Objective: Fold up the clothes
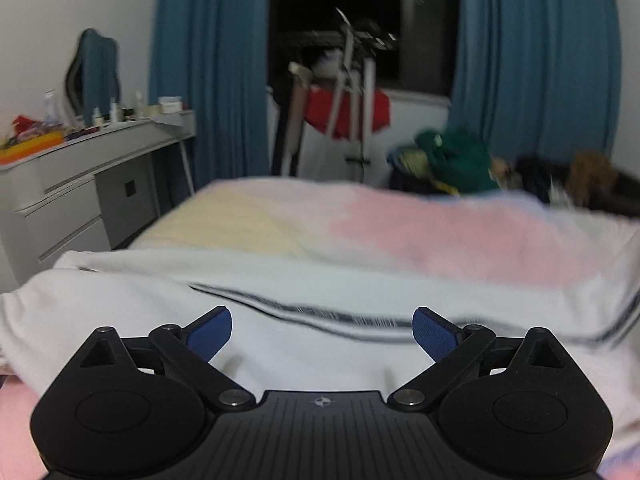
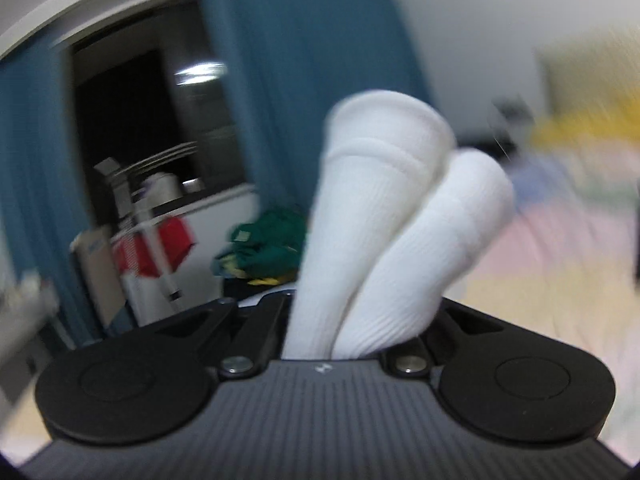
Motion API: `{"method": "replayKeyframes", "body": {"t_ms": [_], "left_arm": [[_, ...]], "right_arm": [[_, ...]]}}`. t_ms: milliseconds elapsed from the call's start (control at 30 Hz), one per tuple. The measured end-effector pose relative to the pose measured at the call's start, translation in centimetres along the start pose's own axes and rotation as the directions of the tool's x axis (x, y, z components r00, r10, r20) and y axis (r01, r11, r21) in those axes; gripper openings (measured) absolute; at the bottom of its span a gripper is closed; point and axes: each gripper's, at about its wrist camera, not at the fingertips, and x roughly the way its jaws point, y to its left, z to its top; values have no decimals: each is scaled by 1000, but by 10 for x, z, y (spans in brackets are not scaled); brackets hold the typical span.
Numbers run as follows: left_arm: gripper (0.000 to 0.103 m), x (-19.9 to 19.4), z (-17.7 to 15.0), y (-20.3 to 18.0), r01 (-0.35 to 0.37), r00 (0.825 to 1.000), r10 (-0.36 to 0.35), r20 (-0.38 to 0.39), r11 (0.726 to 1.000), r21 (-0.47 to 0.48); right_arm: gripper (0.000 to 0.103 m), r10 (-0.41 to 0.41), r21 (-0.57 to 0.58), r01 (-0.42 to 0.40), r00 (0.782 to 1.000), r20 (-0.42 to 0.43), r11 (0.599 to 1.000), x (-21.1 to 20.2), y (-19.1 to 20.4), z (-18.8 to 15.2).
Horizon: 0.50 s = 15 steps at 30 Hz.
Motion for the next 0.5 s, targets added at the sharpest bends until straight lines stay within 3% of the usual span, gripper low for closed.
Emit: {"method": "replayKeyframes", "body": {"t_ms": [100,233,367,433,500], "left_arm": [[98,-15,8,17,4,1000,-1,30,998,-68],[98,-33,12,35,17,998,-10,56,991,-130],[98,-48,10,48,37,997,-25,68,985,-166],[98,-55,9,54,46,997,-33,74,982,-184],[98,-60,10,59,57,996,-41,82,977,-205]], "right_arm": [[10,105,-176,-101,994,14,979,-27,72,-23],[10,217,-321,-238,971,-101,917,-47,141,-85],[10,233,-352,-330,928,-290,876,-46,176,-150],[11,216,-392,-332,925,-312,858,-49,187,-165],[11,230,-376,-337,926,-300,864,-52,189,-159]]}}
